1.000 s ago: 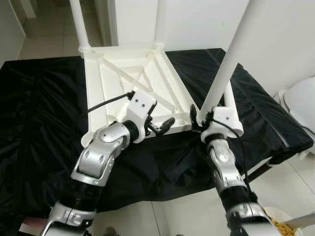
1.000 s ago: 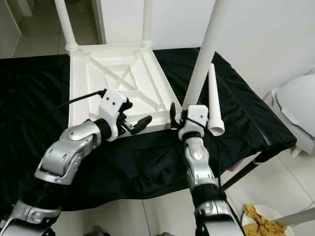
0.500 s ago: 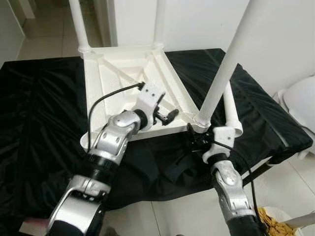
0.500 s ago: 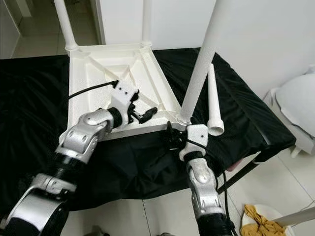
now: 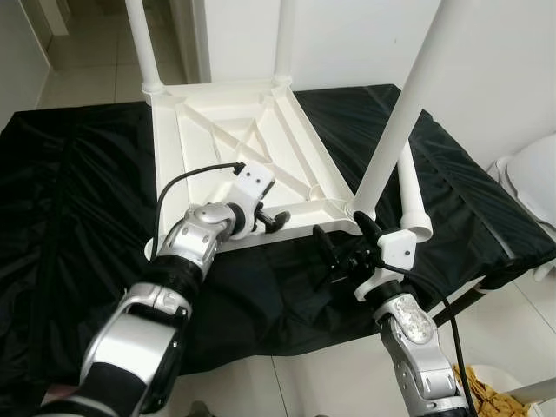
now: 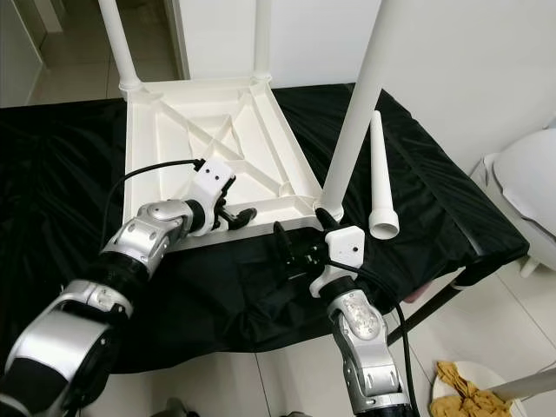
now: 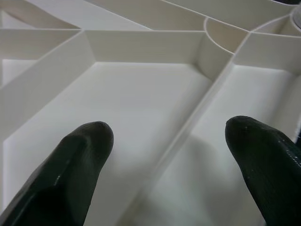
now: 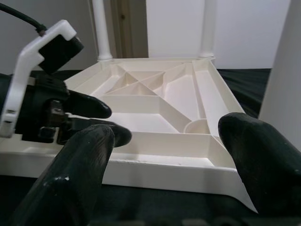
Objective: Building children table
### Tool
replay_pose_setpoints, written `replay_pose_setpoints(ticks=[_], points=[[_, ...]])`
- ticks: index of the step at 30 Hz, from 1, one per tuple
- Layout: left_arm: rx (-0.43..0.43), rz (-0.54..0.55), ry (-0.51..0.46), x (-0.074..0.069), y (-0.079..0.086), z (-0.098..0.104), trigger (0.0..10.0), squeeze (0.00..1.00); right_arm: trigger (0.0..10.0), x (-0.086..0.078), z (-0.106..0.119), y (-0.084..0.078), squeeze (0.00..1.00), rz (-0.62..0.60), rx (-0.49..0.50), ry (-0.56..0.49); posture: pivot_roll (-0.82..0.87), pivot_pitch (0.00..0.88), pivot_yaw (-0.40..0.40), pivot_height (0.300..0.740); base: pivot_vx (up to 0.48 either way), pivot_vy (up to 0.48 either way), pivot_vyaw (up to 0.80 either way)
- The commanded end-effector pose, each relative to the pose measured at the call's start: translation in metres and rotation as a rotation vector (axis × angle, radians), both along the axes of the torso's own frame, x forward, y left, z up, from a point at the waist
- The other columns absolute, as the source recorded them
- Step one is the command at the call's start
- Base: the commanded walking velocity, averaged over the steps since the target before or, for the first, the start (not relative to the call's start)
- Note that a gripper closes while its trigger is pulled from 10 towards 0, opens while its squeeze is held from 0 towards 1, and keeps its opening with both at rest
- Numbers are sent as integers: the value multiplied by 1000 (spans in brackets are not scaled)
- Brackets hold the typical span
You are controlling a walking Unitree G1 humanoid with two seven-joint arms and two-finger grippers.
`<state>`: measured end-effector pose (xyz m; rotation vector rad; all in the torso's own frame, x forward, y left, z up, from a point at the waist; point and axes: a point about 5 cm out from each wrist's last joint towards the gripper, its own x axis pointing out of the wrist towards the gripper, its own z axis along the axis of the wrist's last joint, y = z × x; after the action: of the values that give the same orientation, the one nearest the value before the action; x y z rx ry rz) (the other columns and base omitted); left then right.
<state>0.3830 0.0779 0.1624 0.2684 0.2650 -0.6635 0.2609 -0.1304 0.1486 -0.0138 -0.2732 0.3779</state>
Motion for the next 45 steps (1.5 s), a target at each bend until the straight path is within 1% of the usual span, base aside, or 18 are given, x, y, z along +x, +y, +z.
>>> replay_pose_setpoints(ticks=[1,5,7,12,14,17,18,20,21,22,25,27,29,36,37,41,45], points=[[82,212,-56,9,12,-3,10000,0,10000,-1,3,3,0,19,0,13,-102,76,12,740,0,0,0],[113,207,-53,11,12,-4,10000,0,10000,-2,5,4,0,19,-5,13,-105,80,14,740,0,0,0],[157,179,-30,11,9,-9,10000,0,10000,-3,7,3,0,14,-11,18,-113,90,22,740,0,0,0],[167,156,-17,10,6,-12,10000,0,10000,-4,7,2,0,11,-17,22,-118,96,27,740,0,0,0],[183,134,1,9,4,-17,10000,0,10000,-5,7,0,0,5,-22,32,-118,96,27,740,0,0,0],[204,150,27,7,5,-24,10000,0,10000,-7,6,-1,0,-5,-32,41,-126,102,33,740,0,0,0],[204,150,27,7,5,-24,10000,0,10000,-7,6,-1,0,-5,-32,41,-126,102,33,740,0,0,0],[189,166,61,7,6,-28,10000,0,10000,-8,6,1,0,-6,-38,45,-128,101,34,740,0,0,0],[186,170,70,6,7,-29,157,0,10000,-8,6,1,0,-5,-40,46,-129,101,34,740,0,0,0],[186,174,76,6,8,-30,0,0,10000,-7,6,2,0,-4,-43,46,-129,101,34,740,0,0,0],[191,175,80,6,9,-30,0,0,10000,-7,6,2,0,-3,-47,46,-127,99,34,740,0,0,0],[204,173,82,6,9,-30,0,0,10000,-6,7,1,0,-4,-52,44,-127,99,34,740,0,0,0],[235,163,86,7,10,-30,0,0,10000,-4,8,0,0,-8,-58,42,-124,98,34,740,0,0,0],[231,188,79,10,16,-24,0,0,10000,-2,9,0,0,-16,-62,41,-121,93,40,740,0,0,0],[234,201,77,11,19,-24,0,0,10000,-2,9,0,0,-18,-62,40,-120,93,42,740,0,0,0],[233,205,83,10,24,-26,0,0,10000,0,10,-1,0,-24,-67,36,-119,91,46,740,0,0,0],[231,204,88,8,25,-28,0,0,10000,1,10,-2,0,-27,-70,33,-121,91,48,740,0,0,0]])
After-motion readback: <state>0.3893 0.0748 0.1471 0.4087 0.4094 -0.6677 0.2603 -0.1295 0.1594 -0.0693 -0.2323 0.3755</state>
